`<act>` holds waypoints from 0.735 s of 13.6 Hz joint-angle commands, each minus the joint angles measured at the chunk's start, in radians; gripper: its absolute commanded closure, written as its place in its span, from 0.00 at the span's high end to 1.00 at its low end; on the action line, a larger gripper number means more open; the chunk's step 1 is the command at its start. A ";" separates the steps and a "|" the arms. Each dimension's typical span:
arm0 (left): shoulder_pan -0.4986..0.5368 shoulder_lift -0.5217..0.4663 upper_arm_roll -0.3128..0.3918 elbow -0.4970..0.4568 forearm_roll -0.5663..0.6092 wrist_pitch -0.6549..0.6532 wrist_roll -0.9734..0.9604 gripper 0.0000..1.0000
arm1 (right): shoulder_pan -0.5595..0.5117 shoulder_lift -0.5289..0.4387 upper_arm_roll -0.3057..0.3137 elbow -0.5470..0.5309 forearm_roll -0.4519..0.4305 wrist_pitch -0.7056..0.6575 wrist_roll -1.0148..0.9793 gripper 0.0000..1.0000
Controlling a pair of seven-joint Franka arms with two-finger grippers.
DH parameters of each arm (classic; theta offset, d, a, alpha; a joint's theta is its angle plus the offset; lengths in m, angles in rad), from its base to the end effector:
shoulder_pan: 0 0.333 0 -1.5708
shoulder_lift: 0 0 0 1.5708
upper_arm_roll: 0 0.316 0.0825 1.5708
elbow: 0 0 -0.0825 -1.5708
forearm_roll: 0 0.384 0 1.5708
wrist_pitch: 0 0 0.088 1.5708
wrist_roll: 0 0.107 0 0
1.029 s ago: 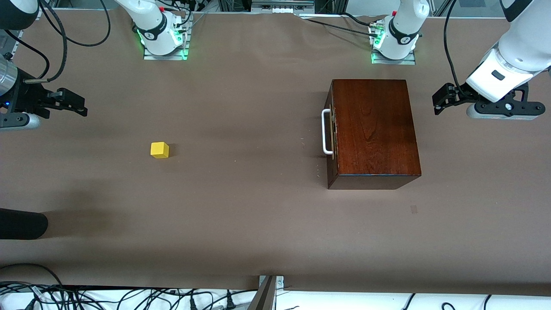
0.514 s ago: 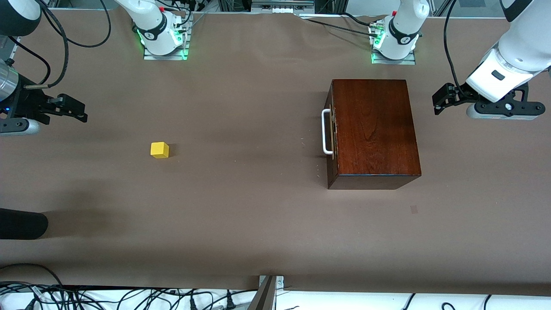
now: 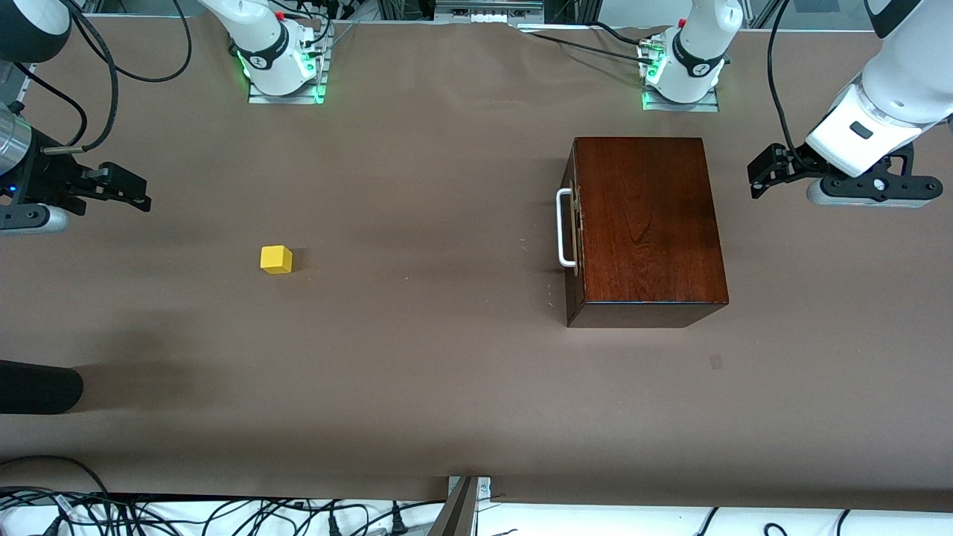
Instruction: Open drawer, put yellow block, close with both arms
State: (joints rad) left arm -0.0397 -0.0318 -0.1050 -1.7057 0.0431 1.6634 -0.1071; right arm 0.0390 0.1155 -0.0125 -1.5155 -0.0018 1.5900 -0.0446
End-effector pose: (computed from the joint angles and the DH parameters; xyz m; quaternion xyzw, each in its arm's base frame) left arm 0.5445 -0.0759 0.5861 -0.9995 0.0209 0.0024 0.0236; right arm 0.5900 0.0159 0.5861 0.9992 0.0356 -0.0205 0.0014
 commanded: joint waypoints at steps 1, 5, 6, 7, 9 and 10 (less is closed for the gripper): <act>0.003 0.012 -0.005 0.031 -0.003 -0.025 0.015 1.00 | -0.010 0.007 0.006 0.026 -0.003 -0.012 -0.008 1.00; 0.003 0.012 -0.005 0.031 -0.002 -0.025 0.015 1.00 | -0.010 0.006 0.006 0.026 0.000 -0.018 -0.005 1.00; 0.003 0.013 -0.005 0.031 -0.003 -0.025 0.015 1.00 | -0.010 0.004 0.006 0.026 -0.001 -0.018 -0.005 1.00; 0.003 0.013 -0.005 0.031 -0.003 -0.025 0.015 1.00 | -0.010 0.004 0.006 0.028 0.000 -0.019 -0.005 1.00; 0.003 0.012 -0.007 0.031 -0.003 -0.025 0.015 1.00 | -0.008 0.003 0.006 0.026 0.000 -0.019 -0.003 1.00; 0.003 0.013 -0.007 0.031 -0.002 -0.025 0.015 1.00 | -0.008 0.003 0.006 0.028 0.003 -0.021 -0.003 1.00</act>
